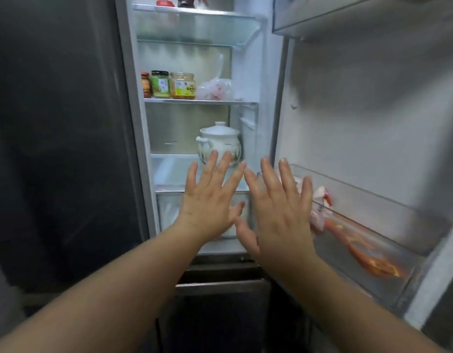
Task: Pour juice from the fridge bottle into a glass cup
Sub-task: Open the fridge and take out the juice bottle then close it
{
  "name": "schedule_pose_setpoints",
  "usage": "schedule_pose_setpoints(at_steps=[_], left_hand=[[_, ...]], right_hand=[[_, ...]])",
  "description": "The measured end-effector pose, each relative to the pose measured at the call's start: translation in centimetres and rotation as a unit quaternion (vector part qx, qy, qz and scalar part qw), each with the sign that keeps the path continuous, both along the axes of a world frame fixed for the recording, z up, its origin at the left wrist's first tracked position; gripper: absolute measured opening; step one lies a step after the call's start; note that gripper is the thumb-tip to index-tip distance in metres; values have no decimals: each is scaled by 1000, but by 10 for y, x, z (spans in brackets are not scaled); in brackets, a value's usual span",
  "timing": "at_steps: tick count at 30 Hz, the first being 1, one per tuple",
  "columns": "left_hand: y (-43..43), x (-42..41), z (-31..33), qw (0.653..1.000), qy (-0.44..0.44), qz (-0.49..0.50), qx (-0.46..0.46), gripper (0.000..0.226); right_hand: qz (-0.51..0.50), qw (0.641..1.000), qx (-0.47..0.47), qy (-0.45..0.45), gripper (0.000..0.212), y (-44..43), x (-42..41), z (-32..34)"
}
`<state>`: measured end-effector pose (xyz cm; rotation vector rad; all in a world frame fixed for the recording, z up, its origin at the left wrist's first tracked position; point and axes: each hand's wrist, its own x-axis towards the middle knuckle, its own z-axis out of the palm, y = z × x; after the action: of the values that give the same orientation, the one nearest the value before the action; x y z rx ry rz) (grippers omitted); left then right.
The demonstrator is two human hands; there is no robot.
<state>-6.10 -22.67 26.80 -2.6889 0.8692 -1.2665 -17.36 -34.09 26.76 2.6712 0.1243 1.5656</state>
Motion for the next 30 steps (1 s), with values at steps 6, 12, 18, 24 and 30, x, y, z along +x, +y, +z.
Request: schedule_pose_setpoints(at_steps=[6, 12, 18, 24, 30], left_hand=[[103, 64, 31, 989, 32, 142, 27, 71], [163, 128, 42, 979, 20, 183, 90, 69], [169, 163, 30, 975, -23, 178, 133, 64], [180, 181, 21, 967, -87, 187, 149, 57], [184, 185, 18, 968, -127, 168, 134, 48]], right_hand=[[35, 998, 11, 58, 78, 71, 96, -11], [23, 992, 67, 104, 82, 129, 202, -10], [55, 977, 78, 193, 80, 159, 272, -32], [136, 963, 86, 214, 84, 176, 304, -51], [198, 954, 99, 202, 90, 185, 314, -65]])
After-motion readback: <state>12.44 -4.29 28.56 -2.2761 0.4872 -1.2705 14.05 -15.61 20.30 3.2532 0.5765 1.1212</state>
